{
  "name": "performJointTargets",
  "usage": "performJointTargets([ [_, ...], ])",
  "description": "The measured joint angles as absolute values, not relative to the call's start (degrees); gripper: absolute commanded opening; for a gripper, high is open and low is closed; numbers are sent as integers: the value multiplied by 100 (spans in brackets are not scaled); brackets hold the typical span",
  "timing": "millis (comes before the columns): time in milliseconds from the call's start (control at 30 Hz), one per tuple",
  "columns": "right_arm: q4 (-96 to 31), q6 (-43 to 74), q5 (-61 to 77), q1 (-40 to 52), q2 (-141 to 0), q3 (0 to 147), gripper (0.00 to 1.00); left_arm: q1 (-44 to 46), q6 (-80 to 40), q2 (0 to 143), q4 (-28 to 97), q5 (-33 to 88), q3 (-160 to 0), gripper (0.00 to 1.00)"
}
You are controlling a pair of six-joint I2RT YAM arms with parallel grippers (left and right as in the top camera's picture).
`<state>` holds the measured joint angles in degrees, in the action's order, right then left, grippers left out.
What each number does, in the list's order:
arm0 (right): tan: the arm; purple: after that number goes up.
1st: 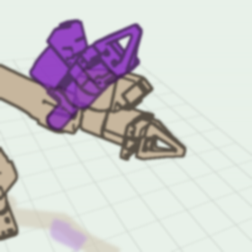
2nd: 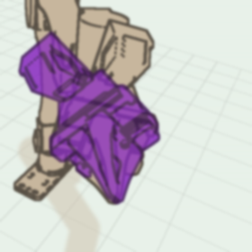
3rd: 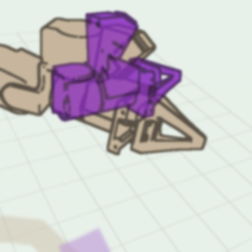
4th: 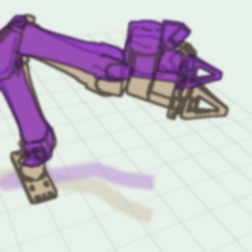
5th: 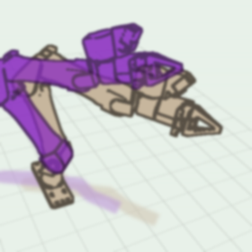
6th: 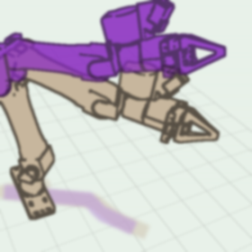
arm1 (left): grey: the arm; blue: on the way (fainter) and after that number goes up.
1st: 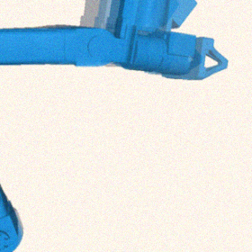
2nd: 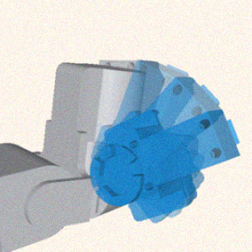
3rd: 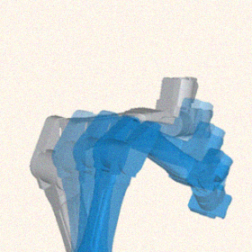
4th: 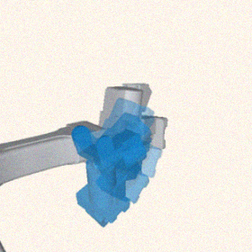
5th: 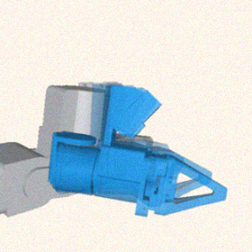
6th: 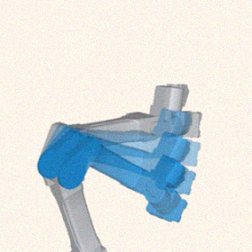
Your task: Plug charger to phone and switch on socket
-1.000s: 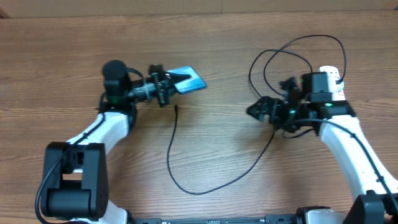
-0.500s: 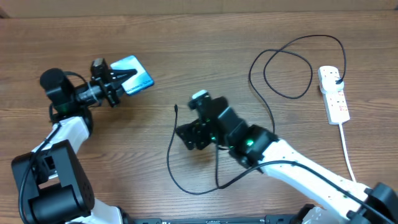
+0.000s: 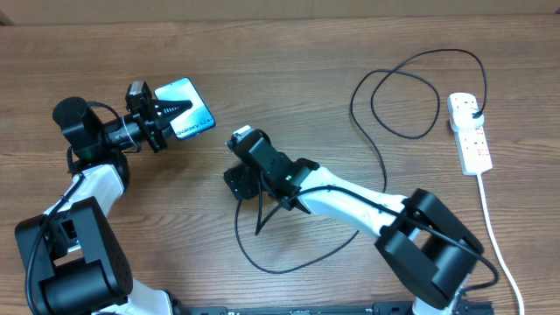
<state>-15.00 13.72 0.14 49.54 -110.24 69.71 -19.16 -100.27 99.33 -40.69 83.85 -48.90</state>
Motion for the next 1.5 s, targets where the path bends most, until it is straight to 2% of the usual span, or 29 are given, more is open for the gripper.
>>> performJointTargets([
  [267,-1448,1415,-565,4954,-11695,7118,65,-1916,-9983,9933,-4069,8405,-4890,4],
  [433,-1146,1496,-770,4954,-11845,7135,52,-1916,-9920,9933,-4069,8477,-4890,4],
  [533,-989,1712,-834,4945,-11909,7159,38,-1916,-9896,9933,-4069,8525,-4890,4],
  [700,-928,2163,-849,4831,-11955,7192,21,-1918,-9896,9933,-4069,8552,-4890,4],
  [733,-958,2259,-832,4744,-11955,7192,13,-1916,-9896,9933,-4069,8552,-4890,5],
  [800,-1000,2346,-834,4654,-11955,7201,4,-1916,-9894,9933,-4069,8554,-4890,4],
  [1000,-1245,2536,-303,4335,-11955,7282,4,-1916,-9800,9933,-4069,8552,-4890,4],
  [1200,-2032,2766,1533,3728,-11719,7338,4,-1916,-9448,9933,-4049,8549,-4890,4],
  [1367,-2676,2543,2714,2877,-10711,7334,4,-1879,-9056,9933,-3894,8510,-4895,5],
  [1500,-3498,2226,3129,2110,-9579,7334,4,-1660,-8565,9933,-3107,8180,-4912,5],
])
